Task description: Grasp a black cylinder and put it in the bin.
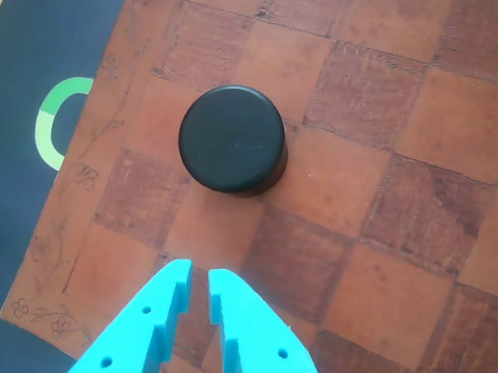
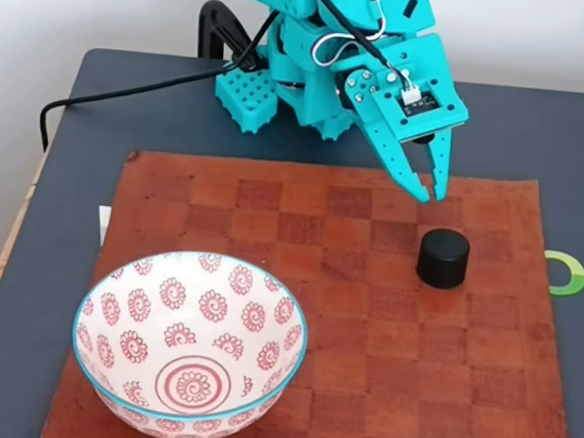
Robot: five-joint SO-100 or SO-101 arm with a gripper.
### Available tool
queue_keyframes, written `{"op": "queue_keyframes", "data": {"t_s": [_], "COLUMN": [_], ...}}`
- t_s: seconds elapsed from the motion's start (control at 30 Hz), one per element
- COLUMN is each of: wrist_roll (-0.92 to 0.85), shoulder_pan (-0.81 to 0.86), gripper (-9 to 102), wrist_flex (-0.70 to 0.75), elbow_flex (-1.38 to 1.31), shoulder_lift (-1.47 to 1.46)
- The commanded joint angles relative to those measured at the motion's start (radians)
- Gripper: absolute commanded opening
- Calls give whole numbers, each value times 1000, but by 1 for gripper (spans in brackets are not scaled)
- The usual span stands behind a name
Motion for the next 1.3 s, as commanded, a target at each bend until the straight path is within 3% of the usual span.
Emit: {"op": "queue_keyframes", "data": {"t_s": [0.0,0.23,0.5,0.8,1.27], "wrist_roll": [-9,-11,-11,-44,-38], "shoulder_pan": [0,0,2,5,3], "gripper": [0,0,0,0,0], "wrist_flex": [5,8,176,172,170], "elbow_flex": [-63,-132,-268,-348,-693], "shoulder_lift": [40,25,23,3,-637]}}
